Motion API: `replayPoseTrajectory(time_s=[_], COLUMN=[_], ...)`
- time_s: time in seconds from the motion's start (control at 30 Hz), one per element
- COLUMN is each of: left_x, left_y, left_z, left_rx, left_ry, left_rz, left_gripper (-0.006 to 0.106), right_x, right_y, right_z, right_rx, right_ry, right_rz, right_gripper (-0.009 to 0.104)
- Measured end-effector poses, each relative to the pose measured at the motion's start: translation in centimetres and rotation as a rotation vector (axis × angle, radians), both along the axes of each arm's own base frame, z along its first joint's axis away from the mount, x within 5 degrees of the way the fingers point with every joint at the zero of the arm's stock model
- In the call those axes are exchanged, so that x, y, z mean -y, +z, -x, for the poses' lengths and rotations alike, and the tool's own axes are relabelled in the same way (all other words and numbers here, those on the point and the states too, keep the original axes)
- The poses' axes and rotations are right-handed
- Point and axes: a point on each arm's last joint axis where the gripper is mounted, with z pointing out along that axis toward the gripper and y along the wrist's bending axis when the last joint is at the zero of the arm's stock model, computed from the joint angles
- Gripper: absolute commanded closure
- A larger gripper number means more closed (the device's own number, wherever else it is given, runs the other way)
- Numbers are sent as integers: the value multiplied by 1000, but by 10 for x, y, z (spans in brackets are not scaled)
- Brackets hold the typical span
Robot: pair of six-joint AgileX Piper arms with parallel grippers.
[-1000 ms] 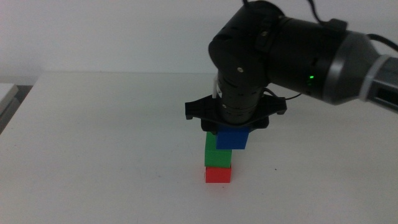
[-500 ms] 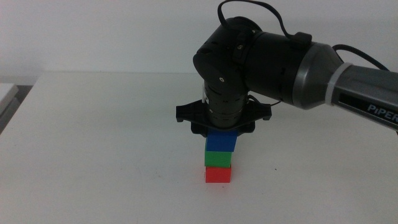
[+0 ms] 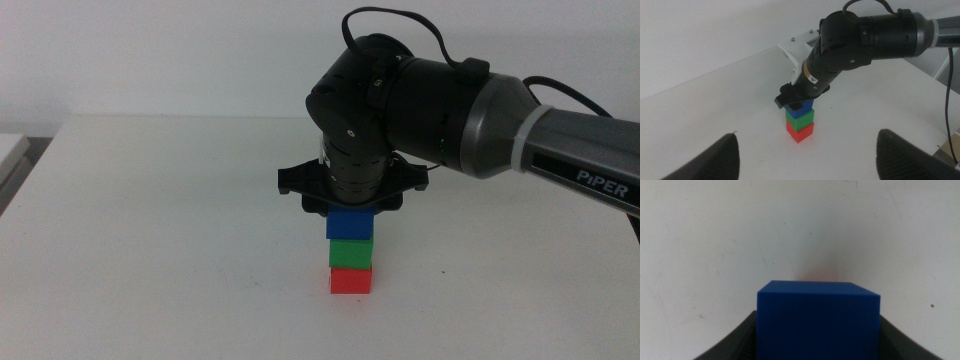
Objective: Stack red cubes first, then green, then blue cubes in a specific spot.
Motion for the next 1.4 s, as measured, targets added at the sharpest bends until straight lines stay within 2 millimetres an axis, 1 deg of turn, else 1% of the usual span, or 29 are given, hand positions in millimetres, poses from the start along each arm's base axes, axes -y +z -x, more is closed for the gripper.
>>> replayPoseTrajectory(time_s=[0.2, 0.23, 0.27, 0.3, 0.43, 0.53, 0.6, 0.67, 0.7, 0.73, 0.8, 0.83, 0.87, 0.93, 0.97, 1.03, 1.13, 1.23, 1.3, 1.33, 1.4], left_x=[0, 0, 0, 0, 0, 0, 0, 0, 0, 0, 0, 0, 0, 0, 0, 0, 0, 0, 0, 0, 0], left_y=[0, 0, 0, 0, 0, 0, 0, 0, 0, 0, 0, 0, 0, 0, 0, 0, 0, 0, 0, 0, 0], left_z=[0, 0, 0, 0, 0, 0, 0, 0, 0, 0, 0, 0, 0, 0, 0, 0, 0, 0, 0, 0, 0], left_rx=[0, 0, 0, 0, 0, 0, 0, 0, 0, 0, 0, 0, 0, 0, 0, 0, 0, 0, 0, 0, 0], left_ry=[0, 0, 0, 0, 0, 0, 0, 0, 0, 0, 0, 0, 0, 0, 0, 0, 0, 0, 0, 0, 0], left_rz=[0, 0, 0, 0, 0, 0, 0, 0, 0, 0, 0, 0, 0, 0, 0, 0, 0, 0, 0, 0, 0], left_gripper=[7, 7, 7, 7, 7, 7, 7, 7, 7, 7, 7, 7, 7, 7, 7, 7, 7, 7, 7, 7, 7], right_x=[1, 1, 1, 2, 1, 2, 3, 7, 12, 17, 35, 47, 59, 95, 112, 155, 209, 246, 262, 267, 272], right_y=[0, 0, 0, 0, -2, -3, -1, 9, 18, 33, 70, 91, 107, 139, 148, 162, 165, 158, 152, 147, 139], right_z=[-1, -1, -1, -1, -1, -2, -2, 1, 4, 8, 21, 31, 39, 61, 71, 93, 125, 154, 170, 176, 183], right_rx=[6, 5, 6, 7, 3, 9, 17, 26, 35, 61, 136, 182, 219, 296, 321, 389, 492, 583, 651, 686, 736], right_ry=[-8, -10, -10, -10, -13, -11, -11, -10, -3, 2, 13, 17, 20, 11, 3, -21, -19, 2, 26, 49, 78], right_rz=[15, 15, 17, 18, 22, 36, 46, 47, 46, 35, -7, -30, -45, -80, -88, -95, -83, -98, -98, -98, -100], right_gripper=[95, 88, 69, 54, 27, 14, 9, 9, 9, 9, 9, 9, 9, 9, 9, 9, 9, 9, 9, 9, 9])
